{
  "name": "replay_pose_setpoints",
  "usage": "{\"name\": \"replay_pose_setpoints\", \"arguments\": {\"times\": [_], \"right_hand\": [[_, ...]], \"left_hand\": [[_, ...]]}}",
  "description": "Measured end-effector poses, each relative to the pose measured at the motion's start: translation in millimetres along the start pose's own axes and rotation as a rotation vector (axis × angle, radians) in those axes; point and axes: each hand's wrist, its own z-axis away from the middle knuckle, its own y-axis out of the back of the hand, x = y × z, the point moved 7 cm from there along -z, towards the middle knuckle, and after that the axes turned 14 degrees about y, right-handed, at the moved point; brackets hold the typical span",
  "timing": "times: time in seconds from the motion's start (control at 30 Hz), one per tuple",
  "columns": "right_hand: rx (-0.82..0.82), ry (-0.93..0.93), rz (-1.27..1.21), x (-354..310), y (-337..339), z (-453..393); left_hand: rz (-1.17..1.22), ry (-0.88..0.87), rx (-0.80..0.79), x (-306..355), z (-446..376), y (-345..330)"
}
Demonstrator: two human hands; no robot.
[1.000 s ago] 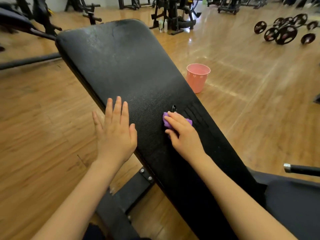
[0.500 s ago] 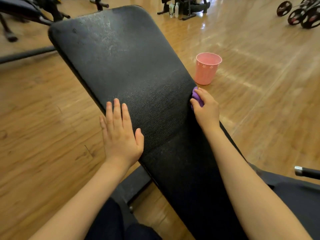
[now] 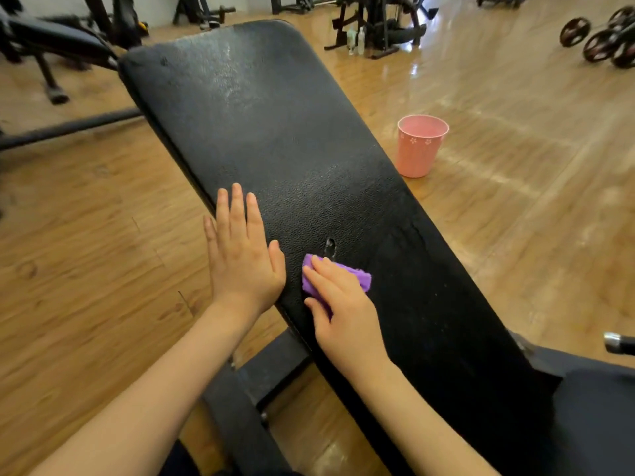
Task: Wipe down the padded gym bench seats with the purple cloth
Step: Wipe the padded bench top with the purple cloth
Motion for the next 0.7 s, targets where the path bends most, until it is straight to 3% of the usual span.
{"name": "replay_pose_setpoints", "arguments": {"times": [0.3,0.7], "right_hand": [[0.008,0.177,0.026,-16.0,-2.6,-1.9],[-0.035,0.148,0.007,-17.2,-6.9,17.7]], "left_hand": [[0.013,0.008,-0.032,-1.8,0.9,-1.7],[-0.031,0.004,-0.078,-0.9,1.0,0.8]]}}
